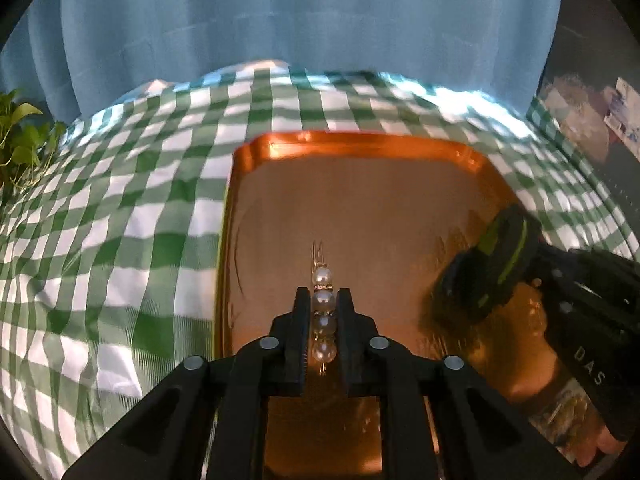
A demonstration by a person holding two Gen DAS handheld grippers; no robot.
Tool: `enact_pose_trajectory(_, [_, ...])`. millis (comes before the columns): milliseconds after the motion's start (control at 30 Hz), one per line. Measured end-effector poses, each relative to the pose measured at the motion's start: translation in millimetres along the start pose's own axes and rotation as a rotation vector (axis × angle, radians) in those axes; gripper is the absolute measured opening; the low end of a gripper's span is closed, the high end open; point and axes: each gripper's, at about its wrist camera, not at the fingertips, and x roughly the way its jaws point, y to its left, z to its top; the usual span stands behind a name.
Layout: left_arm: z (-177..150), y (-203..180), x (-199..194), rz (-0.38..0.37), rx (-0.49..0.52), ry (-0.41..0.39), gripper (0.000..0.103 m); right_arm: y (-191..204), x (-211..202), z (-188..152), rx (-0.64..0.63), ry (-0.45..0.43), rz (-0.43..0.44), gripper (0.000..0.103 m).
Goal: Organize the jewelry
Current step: 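Lower the pin and watch into the orange tray and open both grippers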
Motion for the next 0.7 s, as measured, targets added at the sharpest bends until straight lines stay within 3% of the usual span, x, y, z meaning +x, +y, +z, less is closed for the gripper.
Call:
enact_pose_trajectory(33, [-0.3, -2.8, -3.2, 0.018, 0.017, 0.015, 0.035, -0.1, -0.1, -0.2, 0.005, 0.021, 0.016, 0.029])
enact_pose_trajectory(67, [-1.1, -5.1, -8.9, 0.044, 0.034, 0.018, 0.044, -1.2, -2.0, -1.0, 0.013, 0.04, 0.048, 0.059])
enact_pose_trajectory(100, [-2.8, -6.2, -18.7, 0.076, 0.04, -0.004, 0.064, -2.9, -8.4, -2.3, 0.023, 0.044, 0.067, 0.07])
enact_pose_trajectory(133, [-4.9, -6.3, -29.9, 0.097, 0.035, -0.035, 0.081, -4.9, -16.4, -4.6, 0.026, 0.022, 0.071, 0.07])
enact_pose_trajectory(200, [-11.5, -5.4, -55.9, 0.087, 0.015, -0.096, 0.091, -8.5, -33.9, -8.0, 0.03, -0.009, 0.062, 0.072])
enact_pose_trajectory(367, [-39.0, -6.3, -106.1, 0.039, 0.009, -0.11, 0.094, -19.1, -78.5, -26.4, 0.071, -0.02, 0.123, 0.072])
enact_pose_trajectory(467, [-74.7, -3.9, -138.6, 0.054, -0.012, -0.163, 0.094, -17.1, -107.6, -45.4, 0.038, -0.063, 0.104, 0.072])
enact_pose_trajectory(600, [-118.2, -3.3, -170.8, 0.056, -0.036, -0.24, 0.094, -19.5, -129.7, -71.5, 0.045, -0.049, 0.129, 0.072])
enact_pose_trajectory(700, [-140.3, -3.3, -186.7, 0.045, -0.041, -0.247, 0.094, -16.4, -151.5, -95.5, 0.05, -0.071, 0.137, 0.072])
